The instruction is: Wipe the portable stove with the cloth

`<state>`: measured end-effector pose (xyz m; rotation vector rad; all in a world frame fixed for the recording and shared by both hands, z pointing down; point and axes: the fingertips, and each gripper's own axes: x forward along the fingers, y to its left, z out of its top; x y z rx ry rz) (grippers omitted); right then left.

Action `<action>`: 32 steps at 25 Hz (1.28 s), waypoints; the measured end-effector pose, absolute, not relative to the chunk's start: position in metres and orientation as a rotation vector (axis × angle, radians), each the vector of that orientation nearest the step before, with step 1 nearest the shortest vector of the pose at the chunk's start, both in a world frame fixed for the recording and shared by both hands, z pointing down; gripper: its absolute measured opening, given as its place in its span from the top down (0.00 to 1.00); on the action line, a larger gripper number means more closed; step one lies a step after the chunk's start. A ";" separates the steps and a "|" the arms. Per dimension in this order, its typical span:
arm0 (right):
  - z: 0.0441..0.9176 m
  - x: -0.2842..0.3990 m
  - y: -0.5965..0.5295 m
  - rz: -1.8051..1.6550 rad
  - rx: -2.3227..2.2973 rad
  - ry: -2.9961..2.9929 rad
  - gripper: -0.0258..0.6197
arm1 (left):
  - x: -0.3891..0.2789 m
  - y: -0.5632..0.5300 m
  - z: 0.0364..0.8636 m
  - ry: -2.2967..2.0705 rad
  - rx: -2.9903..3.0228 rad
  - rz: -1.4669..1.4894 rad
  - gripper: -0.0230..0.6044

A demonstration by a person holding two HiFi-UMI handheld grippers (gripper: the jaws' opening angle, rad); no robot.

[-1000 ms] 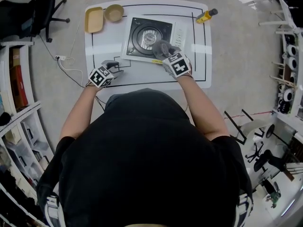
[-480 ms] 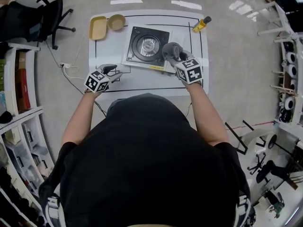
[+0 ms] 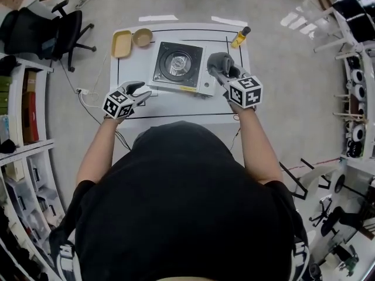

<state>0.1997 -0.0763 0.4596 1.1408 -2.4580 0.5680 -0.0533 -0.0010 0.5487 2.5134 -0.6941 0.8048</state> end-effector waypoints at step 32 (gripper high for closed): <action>0.429 0.283 -0.055 0.522 1.317 -2.462 0.70 | -0.016 -0.017 0.455 -1.013 2.604 0.436 0.69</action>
